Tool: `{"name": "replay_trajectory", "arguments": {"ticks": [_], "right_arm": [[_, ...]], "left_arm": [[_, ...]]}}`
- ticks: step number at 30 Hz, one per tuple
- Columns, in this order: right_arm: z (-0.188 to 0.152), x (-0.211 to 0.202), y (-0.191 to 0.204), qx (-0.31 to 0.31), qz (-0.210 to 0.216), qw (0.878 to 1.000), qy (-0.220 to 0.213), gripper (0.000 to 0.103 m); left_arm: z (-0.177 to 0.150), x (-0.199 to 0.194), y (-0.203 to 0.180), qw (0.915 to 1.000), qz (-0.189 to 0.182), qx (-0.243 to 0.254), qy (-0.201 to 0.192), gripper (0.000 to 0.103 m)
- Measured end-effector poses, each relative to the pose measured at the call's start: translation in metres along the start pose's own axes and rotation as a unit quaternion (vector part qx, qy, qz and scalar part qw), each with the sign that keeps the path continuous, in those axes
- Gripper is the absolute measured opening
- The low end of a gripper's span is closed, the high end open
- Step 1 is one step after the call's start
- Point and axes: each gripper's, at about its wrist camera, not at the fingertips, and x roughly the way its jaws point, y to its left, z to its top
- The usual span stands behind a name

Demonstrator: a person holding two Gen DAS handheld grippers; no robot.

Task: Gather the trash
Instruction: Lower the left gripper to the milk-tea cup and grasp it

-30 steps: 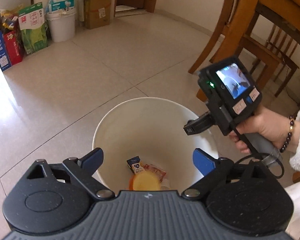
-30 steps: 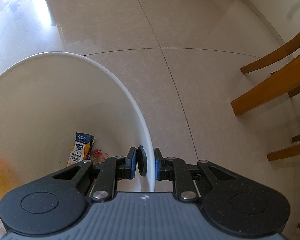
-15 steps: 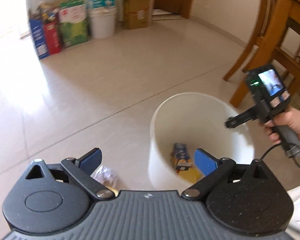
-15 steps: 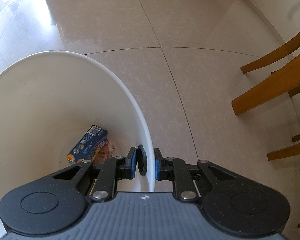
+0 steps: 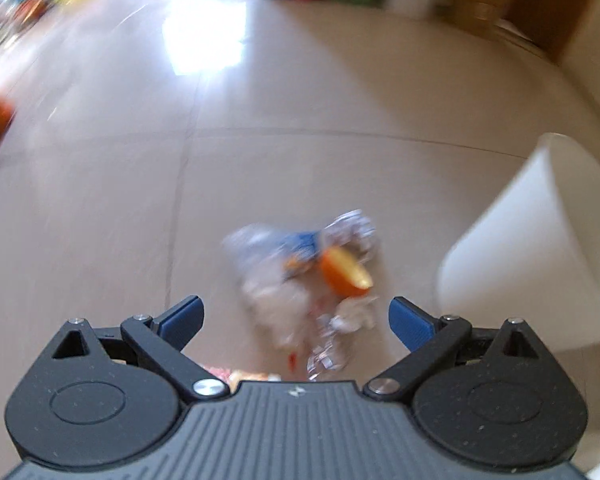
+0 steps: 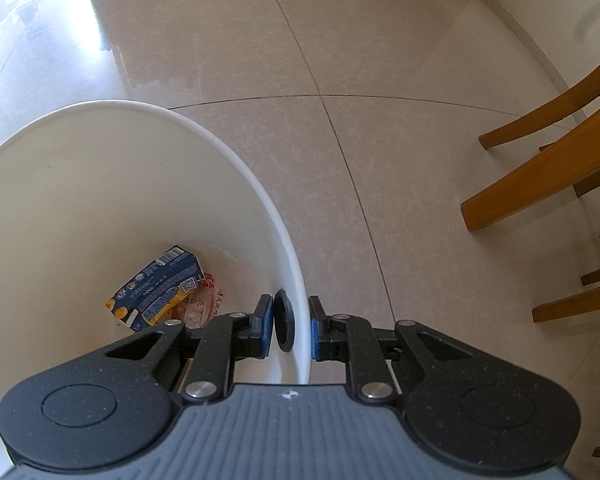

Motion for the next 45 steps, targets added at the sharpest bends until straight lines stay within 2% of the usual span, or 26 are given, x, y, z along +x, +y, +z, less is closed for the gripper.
{"name": "replay_trajectory", "arguments": {"ticks": [3,8,13,15,17,20,23,29,31,36,43,45], "right_arm": [[0.0,0.0,0.0,-0.001,-0.002,1.0,-0.001,0.021],[0.001,-0.001,0.001,-0.004,-0.004,1.0,-0.001,0.021],[0.0,-0.002,0.002,-0.004,-0.005,1.0,-0.002,0.021],[0.0,-0.002,0.002,-0.004,-0.005,1.0,-0.002,0.021],[0.0,-0.001,0.002,-0.005,-0.005,1.0,-0.002,0.021],[0.0,-0.001,0.001,-0.006,-0.004,1.0,-0.003,0.021],[-0.001,-0.001,0.001,-0.008,-0.005,1.0,-0.005,0.021],[-0.001,0.0,0.0,-0.012,-0.007,1.0,-0.007,0.021],[0.0,0.0,0.0,-0.012,-0.008,1.0,-0.007,0.021],[0.0,0.0,0.002,-0.013,-0.011,1.0,-0.009,0.022],[-0.001,0.001,0.005,-0.018,-0.018,1.0,-0.01,0.022],[-0.001,0.002,0.006,-0.019,-0.02,1.0,-0.01,0.023]], "left_arm": [[-0.014,0.012,0.016,0.9986,0.024,-0.044,0.015,0.098],[-0.042,0.022,0.037,0.9933,0.041,-0.103,0.031,0.098],[-0.061,0.038,0.046,0.9831,0.057,-0.164,0.057,0.098],[-0.071,0.047,0.051,0.9759,0.056,-0.197,0.075,0.098],[-0.084,0.058,0.057,0.9646,0.051,-0.239,0.098,0.098],[-0.104,0.076,0.069,0.9437,0.053,-0.302,0.124,0.098],[-0.121,0.089,0.078,0.9247,0.063,-0.353,0.129,0.098],[-0.14,0.113,0.088,0.8995,0.071,-0.414,0.121,0.098],[-0.142,0.121,0.09,0.8939,0.076,-0.424,0.123,0.098],[-0.137,0.14,0.091,0.8928,0.095,-0.425,0.116,0.098],[-0.128,0.155,0.101,0.8808,0.108,-0.45,0.1,0.098],[-0.124,0.158,0.1,0.8828,0.111,-0.446,0.098,0.097]]}}
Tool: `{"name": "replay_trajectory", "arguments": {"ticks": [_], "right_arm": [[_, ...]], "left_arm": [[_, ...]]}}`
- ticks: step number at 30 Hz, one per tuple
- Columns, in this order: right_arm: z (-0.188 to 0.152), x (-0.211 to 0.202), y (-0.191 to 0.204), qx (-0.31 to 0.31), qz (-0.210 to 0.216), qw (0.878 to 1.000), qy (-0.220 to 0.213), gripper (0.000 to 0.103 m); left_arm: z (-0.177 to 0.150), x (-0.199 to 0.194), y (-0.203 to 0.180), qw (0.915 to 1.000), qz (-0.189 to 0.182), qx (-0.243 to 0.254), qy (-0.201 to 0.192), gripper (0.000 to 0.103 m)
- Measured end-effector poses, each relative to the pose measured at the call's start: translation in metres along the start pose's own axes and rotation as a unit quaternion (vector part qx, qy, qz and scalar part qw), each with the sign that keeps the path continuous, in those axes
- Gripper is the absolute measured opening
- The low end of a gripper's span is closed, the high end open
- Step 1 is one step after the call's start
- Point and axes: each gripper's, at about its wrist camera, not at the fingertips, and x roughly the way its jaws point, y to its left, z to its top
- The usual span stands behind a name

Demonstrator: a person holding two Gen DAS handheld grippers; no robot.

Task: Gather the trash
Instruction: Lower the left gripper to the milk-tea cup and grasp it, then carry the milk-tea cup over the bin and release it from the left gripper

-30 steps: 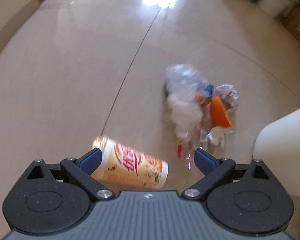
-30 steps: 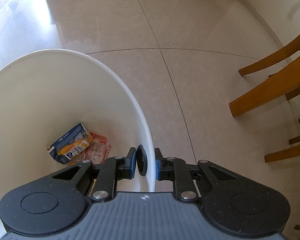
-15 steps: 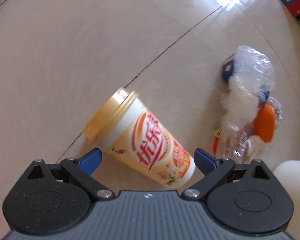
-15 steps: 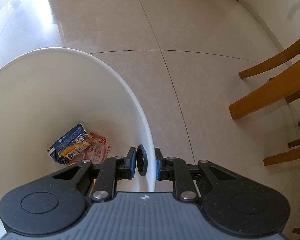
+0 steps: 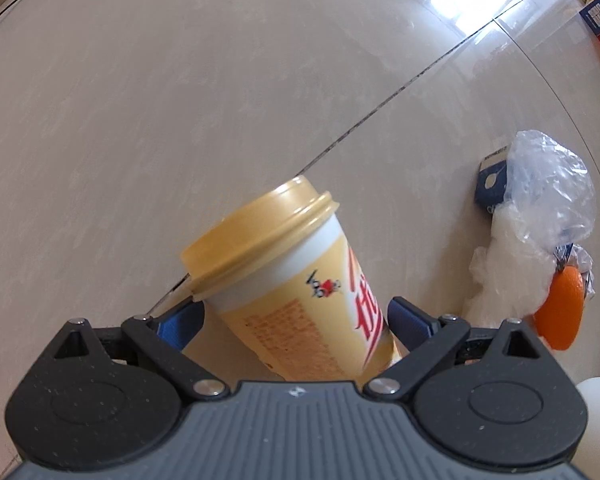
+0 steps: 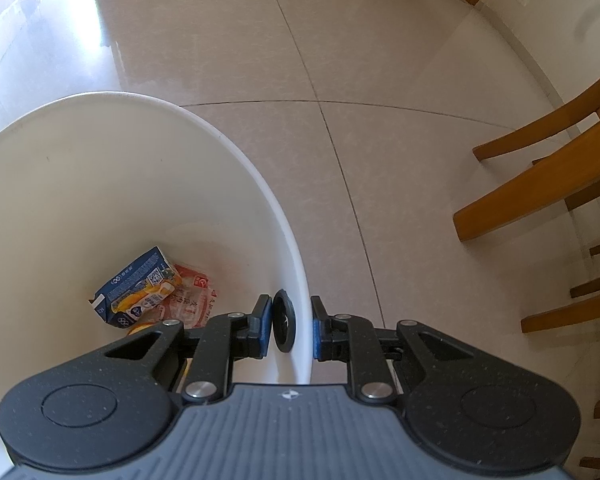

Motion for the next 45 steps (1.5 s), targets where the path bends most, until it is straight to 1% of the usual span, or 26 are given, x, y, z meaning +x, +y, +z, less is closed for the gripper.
{"name": "replay_trajectory", "arguments": {"ticks": [1,2,3,5,7,9,12,13,14,15,16,17,19,21,23,25,27,28,29,32,35,38,43,45], "right_arm": [[0.0,0.0,0.0,0.0,-0.001,1.0,0.0,0.023],[-0.001,-0.001,0.001,0.0,-0.001,1.0,0.0,0.023],[0.0,-0.001,0.001,0.001,-0.001,1.0,0.001,0.023],[-0.001,0.0,0.001,0.002,-0.001,1.0,0.001,0.023],[-0.001,-0.001,0.002,0.003,-0.003,1.0,0.001,0.023],[-0.001,-0.001,0.002,0.002,-0.004,1.0,0.001,0.023],[-0.001,0.0,0.002,0.003,-0.005,1.0,0.002,0.023],[-0.001,0.0,0.002,0.002,-0.005,1.0,0.002,0.023],[-0.001,0.0,0.001,0.002,-0.005,1.0,0.002,0.023],[-0.001,0.0,0.001,0.002,-0.005,1.0,0.001,0.023],[-0.001,0.0,0.001,0.002,-0.005,1.0,0.001,0.023],[-0.001,-0.001,0.002,0.002,-0.005,1.0,0.001,0.023],[-0.001,-0.001,0.002,0.002,-0.005,1.0,0.001,0.023],[-0.001,-0.001,0.002,0.002,-0.005,1.0,0.001,0.023],[-0.001,-0.001,0.002,0.002,-0.005,1.0,0.002,0.023],[-0.001,0.0,0.002,0.002,-0.005,1.0,0.001,0.023],[-0.001,0.0,0.002,0.001,-0.005,1.0,0.001,0.023],[-0.001,0.0,0.002,0.001,-0.005,1.0,0.001,0.023],[-0.001,0.0,0.002,0.001,-0.005,1.0,0.001,0.023],[-0.001,0.0,0.002,0.002,-0.005,1.0,0.002,0.023],[-0.001,0.0,0.002,0.004,-0.005,1.0,0.003,0.023],[0.0,0.001,0.002,0.004,-0.005,1.0,0.004,0.023],[0.002,0.001,0.002,0.007,-0.005,1.0,0.006,0.023],[0.002,0.001,0.002,0.007,-0.006,1.0,0.006,0.023]], "left_arm": [[0.0,0.001,-0.003,0.9999,0.003,0.009,-0.003,0.096],[0.0,0.001,-0.007,0.9995,0.009,0.03,-0.006,0.096],[0.0,0.002,-0.013,0.9982,0.017,0.057,-0.011,0.096],[-0.002,0.002,-0.024,0.993,0.034,0.111,-0.019,0.095],[-0.005,0.001,-0.038,0.9834,0.05,0.171,-0.034,0.095],[-0.008,0.0,-0.049,0.9729,0.056,0.22,-0.046,0.095],[-0.013,-0.001,-0.061,0.959,0.062,0.27,-0.06,0.092],[-0.014,-0.001,-0.064,0.9572,0.063,0.275,-0.064,0.091],[-0.014,0.0,-0.065,0.9569,0.061,0.276,-0.066,0.089],[-0.012,0.0,-0.066,0.9589,0.058,0.27,-0.065,0.088],[-0.01,0.001,-0.065,0.9636,0.054,0.254,-0.062,0.086],[-0.007,0.002,-0.062,0.97,0.047,0.232,-0.056,0.084],[0.0,0.004,-0.057,0.9821,0.034,0.18,-0.045,0.082],[0.005,0.007,-0.052,0.9897,0.025,0.135,-0.039,0.081],[0.008,0.008,-0.048,0.9943,0.018,0.098,-0.037,0.08],[0.009,0.008,-0.046,0.9968,0.009,0.069,-0.037,0.079],[0.011,0.008,-0.045,0.9979,0.003,0.053,-0.037,0.078],[0.012,0.009,-0.046,0.9982,0.001,0.047,-0.036,0.076],[0.013,0.009,-0.046,0.9984,0.001,0.045,-0.035,0.072],[0.012,0.008,-0.05,0.998,-0.001,0.053,-0.035,0.072],[0.01,0.002,-0.053,0.9965,0.0,0.069,-0.048,0.072],[0.013,-0.004,-0.051,0.9953,-0.002,0.086,-0.044,0.072],[0.017,-0.019,-0.058,0.9903,0.002,0.135,-0.032,0.072],[0.018,-0.029,-0.063,0.9865,0.001,0.161,-0.028,0.072]]}}
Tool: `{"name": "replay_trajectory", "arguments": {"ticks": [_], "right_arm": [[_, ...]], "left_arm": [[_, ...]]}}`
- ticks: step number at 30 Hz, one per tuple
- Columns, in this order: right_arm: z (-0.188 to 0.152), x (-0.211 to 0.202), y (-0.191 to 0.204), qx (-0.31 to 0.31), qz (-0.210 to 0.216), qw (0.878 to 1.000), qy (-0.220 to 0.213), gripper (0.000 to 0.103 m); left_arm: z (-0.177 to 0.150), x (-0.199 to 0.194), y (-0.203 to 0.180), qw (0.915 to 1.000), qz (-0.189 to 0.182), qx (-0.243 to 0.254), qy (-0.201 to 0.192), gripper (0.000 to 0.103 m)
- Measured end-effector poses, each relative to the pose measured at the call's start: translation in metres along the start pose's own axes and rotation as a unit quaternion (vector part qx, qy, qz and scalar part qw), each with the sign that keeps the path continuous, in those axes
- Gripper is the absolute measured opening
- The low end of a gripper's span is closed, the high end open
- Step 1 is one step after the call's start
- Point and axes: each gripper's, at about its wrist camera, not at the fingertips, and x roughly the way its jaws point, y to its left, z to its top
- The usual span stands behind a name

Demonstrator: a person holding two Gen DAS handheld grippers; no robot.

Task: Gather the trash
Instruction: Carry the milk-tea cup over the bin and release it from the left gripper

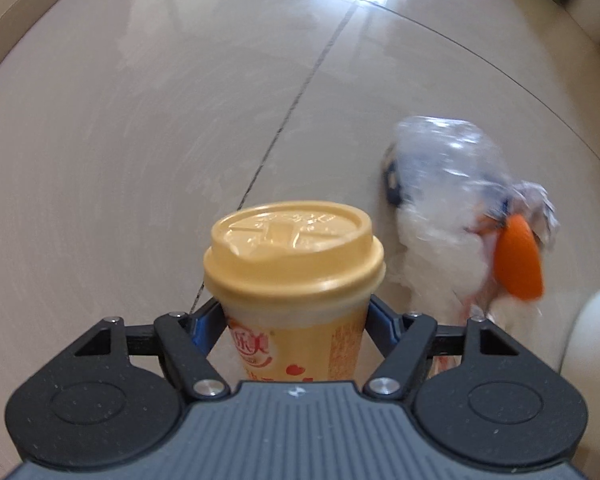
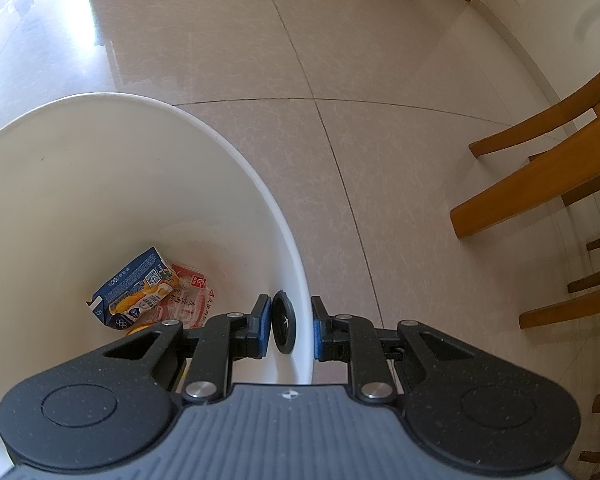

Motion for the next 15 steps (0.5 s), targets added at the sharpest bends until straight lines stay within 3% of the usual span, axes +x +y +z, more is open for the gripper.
{"name": "replay_trajectory", "arguments": {"ticks": [6,11,15], "right_arm": [[-0.001,-0.002,0.003,0.001,-0.001,1.0,0.0,0.023],[0.0,-0.002,0.002,-0.003,-0.002,1.0,-0.001,0.023],[0.001,-0.001,-0.001,0.002,0.001,1.0,0.001,0.023]], "left_arm": [[0.014,-0.03,-0.004,0.9972,0.007,0.073,-0.013,0.072],[0.03,-0.064,-0.031,0.9937,-0.015,0.11,-0.017,0.072],[0.033,-0.113,-0.058,0.9846,-0.042,0.168,-0.023,0.072]]}}
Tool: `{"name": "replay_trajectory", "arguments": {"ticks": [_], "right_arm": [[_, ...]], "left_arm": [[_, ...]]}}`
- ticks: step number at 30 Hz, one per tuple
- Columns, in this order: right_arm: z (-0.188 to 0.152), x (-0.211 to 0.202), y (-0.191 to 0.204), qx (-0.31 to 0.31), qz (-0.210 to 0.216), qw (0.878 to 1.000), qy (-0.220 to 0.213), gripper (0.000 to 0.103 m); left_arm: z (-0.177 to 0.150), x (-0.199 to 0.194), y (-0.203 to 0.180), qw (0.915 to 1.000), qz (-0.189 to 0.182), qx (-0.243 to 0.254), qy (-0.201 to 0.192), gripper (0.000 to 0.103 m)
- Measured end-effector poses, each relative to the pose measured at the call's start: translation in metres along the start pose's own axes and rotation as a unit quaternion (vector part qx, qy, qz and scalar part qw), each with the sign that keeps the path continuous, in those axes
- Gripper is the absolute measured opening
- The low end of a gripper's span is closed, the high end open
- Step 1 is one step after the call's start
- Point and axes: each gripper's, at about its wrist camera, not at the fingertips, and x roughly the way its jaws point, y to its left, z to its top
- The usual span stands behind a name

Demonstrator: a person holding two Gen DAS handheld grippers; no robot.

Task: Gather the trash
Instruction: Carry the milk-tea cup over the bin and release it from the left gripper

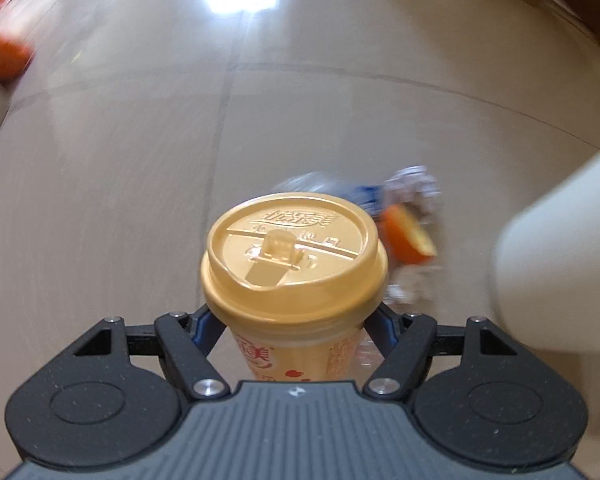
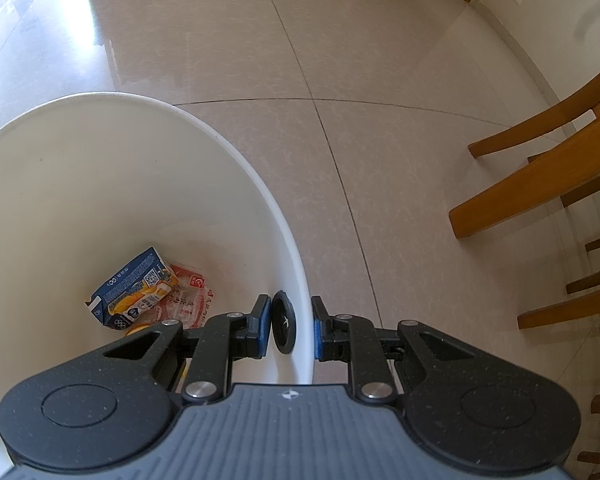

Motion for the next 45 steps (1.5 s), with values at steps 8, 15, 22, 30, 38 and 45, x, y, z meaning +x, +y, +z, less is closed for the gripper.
{"name": "replay_trajectory", "arguments": {"ticks": [8,15,22,30,38,45], "right_arm": [[0.003,0.0,-0.003,0.003,0.006,1.0,0.002,0.023],[0.0,0.0,-0.005,0.008,0.013,1.0,0.002,0.022],[0.0,-0.001,-0.008,0.017,0.024,1.0,0.004,0.021],[-0.002,0.0,-0.012,0.02,0.032,0.999,0.003,0.021],[-0.001,0.0,-0.012,0.021,0.034,0.999,0.004,0.02],[-0.003,0.0,-0.01,0.018,0.032,0.999,0.002,0.021]], "left_arm": [[0.046,-0.102,-0.089,0.9901,-0.078,0.112,-0.032,0.072],[0.076,-0.153,-0.187,0.9685,-0.156,0.177,-0.08,0.072],[0.074,-0.144,-0.257,0.9577,-0.197,0.195,-0.076,0.072],[0.069,-0.149,-0.27,0.9561,-0.195,0.201,-0.087,0.097],[0.071,-0.157,-0.246,0.9591,-0.158,0.201,-0.122,0.098],[0.072,-0.151,-0.216,0.9671,-0.13,0.183,-0.12,0.099]]}}
